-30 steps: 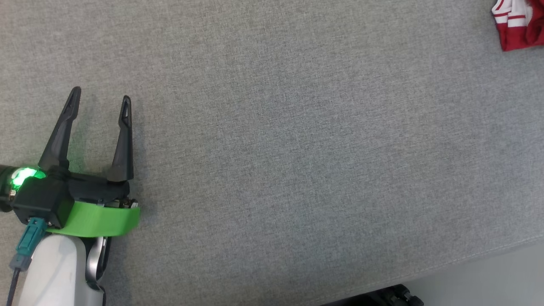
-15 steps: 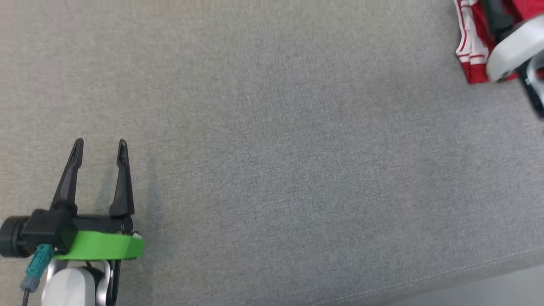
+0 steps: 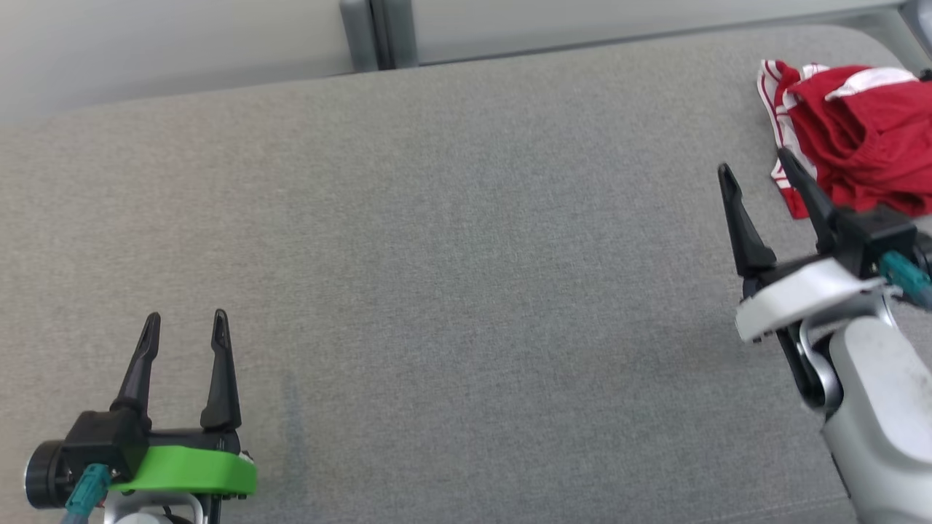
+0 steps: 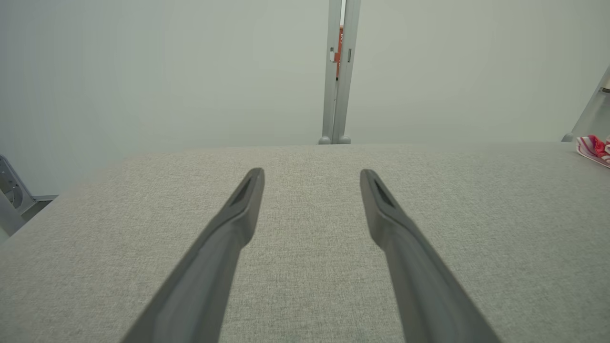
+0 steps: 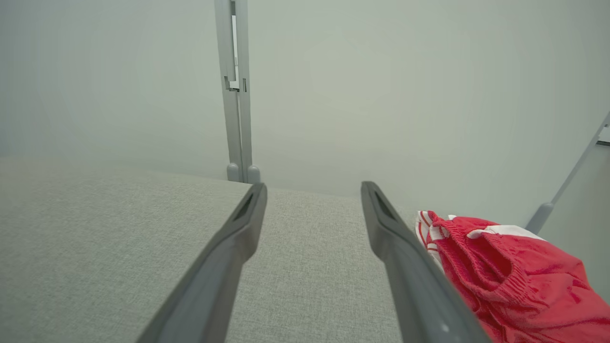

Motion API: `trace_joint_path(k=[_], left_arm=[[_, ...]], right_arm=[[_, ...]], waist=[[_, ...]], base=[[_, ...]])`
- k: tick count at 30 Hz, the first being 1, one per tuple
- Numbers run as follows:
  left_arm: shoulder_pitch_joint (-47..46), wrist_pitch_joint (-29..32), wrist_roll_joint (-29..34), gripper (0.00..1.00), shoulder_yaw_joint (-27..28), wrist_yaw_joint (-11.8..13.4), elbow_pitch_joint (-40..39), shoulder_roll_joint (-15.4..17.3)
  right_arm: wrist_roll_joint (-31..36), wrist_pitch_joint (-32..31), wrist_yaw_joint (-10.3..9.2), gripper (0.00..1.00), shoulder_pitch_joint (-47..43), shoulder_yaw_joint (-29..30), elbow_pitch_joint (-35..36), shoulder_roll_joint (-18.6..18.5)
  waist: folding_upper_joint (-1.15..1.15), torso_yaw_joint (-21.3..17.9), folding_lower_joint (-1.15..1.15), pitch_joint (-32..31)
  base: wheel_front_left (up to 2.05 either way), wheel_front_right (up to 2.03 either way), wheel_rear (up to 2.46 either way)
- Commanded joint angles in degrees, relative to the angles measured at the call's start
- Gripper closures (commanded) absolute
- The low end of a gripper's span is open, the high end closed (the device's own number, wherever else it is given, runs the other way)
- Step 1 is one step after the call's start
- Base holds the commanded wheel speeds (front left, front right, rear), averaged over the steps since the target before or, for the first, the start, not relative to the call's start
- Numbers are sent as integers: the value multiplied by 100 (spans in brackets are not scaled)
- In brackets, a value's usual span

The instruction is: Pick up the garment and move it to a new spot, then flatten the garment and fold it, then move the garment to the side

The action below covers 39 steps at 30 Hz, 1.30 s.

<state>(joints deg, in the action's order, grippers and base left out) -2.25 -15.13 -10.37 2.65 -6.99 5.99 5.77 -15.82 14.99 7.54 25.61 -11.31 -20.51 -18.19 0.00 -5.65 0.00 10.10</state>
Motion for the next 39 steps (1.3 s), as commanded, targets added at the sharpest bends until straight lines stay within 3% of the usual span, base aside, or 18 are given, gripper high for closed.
trace_joint_path(k=[1,6,17,28,39], left_arm=[[114,5,21,0,23,-12,38,-29],[208,5,40,0,28,-34,142,-78],[333,5,70,0,-46,-47,336,-154],[369,5,6,0,37,-55,491,-164],[364,5,-117,0,-58,-58,591,-82]], right_arm=[[47,22,-13,0,-289,174,147,114],[135,23,-13,0,-1136,673,670,487],[350,22,-12,0,-2430,957,1350,1047],[455,22,-12,0,-2856,1079,1518,1382],[557,22,-12,0,-2851,1028,1459,1462]], waist=[[0,247,0,-355],[0,312,0,-553],[0,458,0,-917],[0,605,0,-1077],[0,618,0,-1101]], base=[[0,0,0],[0,0,0],[0,0,0],[0,0,0],[0,0,0]])
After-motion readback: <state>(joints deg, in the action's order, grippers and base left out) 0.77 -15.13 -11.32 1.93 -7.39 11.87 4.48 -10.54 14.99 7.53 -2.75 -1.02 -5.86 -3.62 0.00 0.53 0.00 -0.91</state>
